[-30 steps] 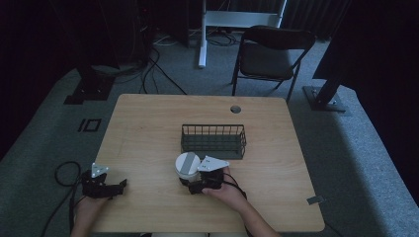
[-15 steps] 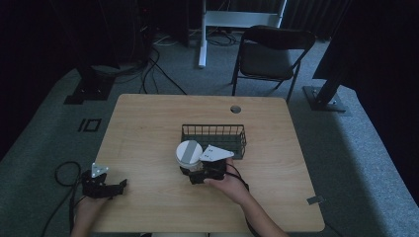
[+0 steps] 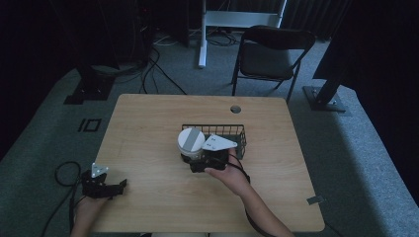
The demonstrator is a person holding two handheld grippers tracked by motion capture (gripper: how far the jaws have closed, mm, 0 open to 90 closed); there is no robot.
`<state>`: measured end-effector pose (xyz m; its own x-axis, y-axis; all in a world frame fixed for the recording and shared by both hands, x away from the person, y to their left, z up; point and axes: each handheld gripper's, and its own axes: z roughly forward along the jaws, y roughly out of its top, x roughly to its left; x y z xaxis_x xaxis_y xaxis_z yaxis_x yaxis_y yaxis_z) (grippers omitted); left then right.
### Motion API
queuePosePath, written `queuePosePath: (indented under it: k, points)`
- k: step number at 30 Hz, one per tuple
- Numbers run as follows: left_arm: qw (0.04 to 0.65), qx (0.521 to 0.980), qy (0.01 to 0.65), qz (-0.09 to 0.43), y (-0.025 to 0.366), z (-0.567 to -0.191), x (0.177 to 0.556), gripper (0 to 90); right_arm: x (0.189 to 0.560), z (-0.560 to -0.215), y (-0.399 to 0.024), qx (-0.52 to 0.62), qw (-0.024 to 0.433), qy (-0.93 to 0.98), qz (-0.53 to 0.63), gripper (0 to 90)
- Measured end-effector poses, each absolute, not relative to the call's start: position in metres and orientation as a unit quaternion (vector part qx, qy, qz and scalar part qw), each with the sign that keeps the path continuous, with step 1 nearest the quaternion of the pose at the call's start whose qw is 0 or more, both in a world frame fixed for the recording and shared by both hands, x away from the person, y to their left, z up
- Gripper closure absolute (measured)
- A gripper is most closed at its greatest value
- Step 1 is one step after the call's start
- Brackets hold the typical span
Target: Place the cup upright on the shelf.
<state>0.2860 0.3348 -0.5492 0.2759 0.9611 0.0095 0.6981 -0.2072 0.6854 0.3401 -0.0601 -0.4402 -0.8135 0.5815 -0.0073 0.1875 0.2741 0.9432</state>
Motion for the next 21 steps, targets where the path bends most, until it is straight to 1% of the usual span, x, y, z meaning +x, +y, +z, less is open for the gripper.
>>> queuePosePath:
  k: [5,13,18,21]
  points:
    - [0.292,0.743,0.558,0.226,0.335,-0.549,0.286,0.2,0.346,-0.43,-0.064,0.253,0.187,0.77,0.555,18.4]
    - [0.292,0.743,0.558,0.226,0.335,-0.549,0.286,0.3,0.356,-0.427,-0.072,0.278,0.205,0.759,0.553,18.4]
    - [0.292,0.744,0.557,0.226,0.335,-0.549,0.286,0.3,0.364,-0.424,-0.081,0.298,0.207,0.748,0.555,18.4]
    - [0.292,0.744,0.557,0.225,0.335,-0.549,0.286,0.2,0.369,-0.423,-0.086,0.309,0.222,0.744,0.549,18.4]
